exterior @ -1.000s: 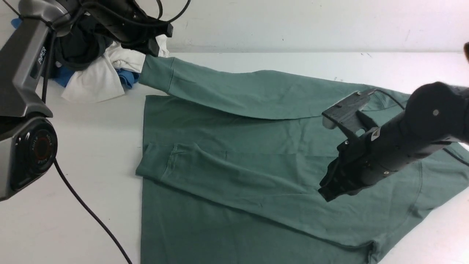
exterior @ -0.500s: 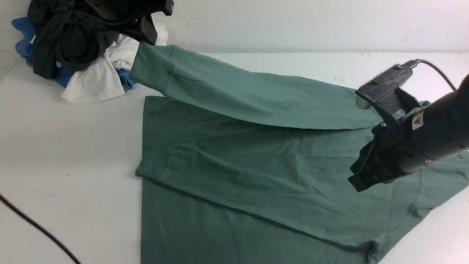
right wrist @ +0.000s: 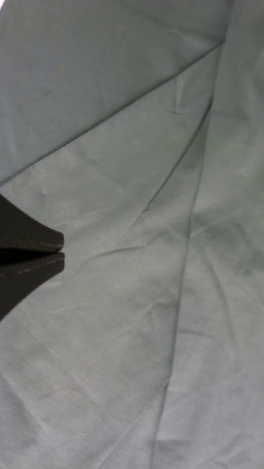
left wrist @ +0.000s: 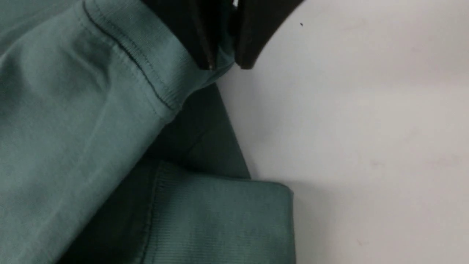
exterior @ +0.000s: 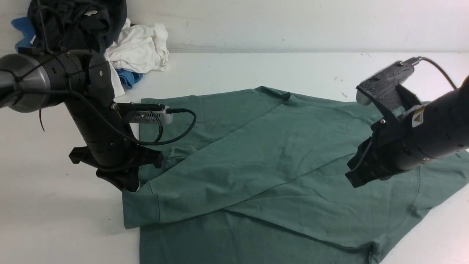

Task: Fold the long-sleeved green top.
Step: Use the left arm to drag and drop the cuff onto the cuff closest to the left arm, then use both arms simultaneously to clamp the lower edge of the clothing fabric

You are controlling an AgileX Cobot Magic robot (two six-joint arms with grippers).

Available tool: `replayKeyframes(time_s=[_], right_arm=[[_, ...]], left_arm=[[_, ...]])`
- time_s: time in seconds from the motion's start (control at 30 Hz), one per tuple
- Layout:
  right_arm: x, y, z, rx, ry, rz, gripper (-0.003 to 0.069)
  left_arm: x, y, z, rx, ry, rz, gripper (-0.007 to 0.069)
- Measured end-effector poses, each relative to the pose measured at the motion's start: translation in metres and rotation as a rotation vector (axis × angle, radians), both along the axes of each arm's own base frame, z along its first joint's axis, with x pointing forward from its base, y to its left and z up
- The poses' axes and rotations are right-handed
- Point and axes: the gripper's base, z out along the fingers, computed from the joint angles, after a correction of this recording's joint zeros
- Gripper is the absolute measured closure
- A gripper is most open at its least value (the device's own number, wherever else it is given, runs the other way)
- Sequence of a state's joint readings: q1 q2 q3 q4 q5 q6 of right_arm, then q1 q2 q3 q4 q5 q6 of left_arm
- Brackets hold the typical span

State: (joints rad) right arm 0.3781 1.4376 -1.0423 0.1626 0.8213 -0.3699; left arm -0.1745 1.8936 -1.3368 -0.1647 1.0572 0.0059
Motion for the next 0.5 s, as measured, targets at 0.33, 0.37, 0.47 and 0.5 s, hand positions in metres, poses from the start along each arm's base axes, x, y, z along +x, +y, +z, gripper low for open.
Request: replayKeyframes(time_s=[0.33,0.37,0.47,0.5], right_arm=[[0.001,0.001,0.001,0.006,-0.017,0.011,0.0667],[0.002,0.001,0.001,0.009,-0.028,0.011,0.0667],[0.008,0.003,-0.002,0.016,-0.054,0.005,0.0667],[0.012,0.004,-0.006,0.016,-0.058,0.002,0.0667]], left_arm=[[0.02,-0.003,0.029,-0.018,-0.123,-0.029,0.0302],[0.023,-0.004,0.035,-0.022,-0.148,-0.028,0.0292],[0.03,-0.007,0.047,-0.048,-0.199,-0.023,0.0292],[0.032,-0.008,0.05,-0.058,-0.21,-0.03,0.0307]])
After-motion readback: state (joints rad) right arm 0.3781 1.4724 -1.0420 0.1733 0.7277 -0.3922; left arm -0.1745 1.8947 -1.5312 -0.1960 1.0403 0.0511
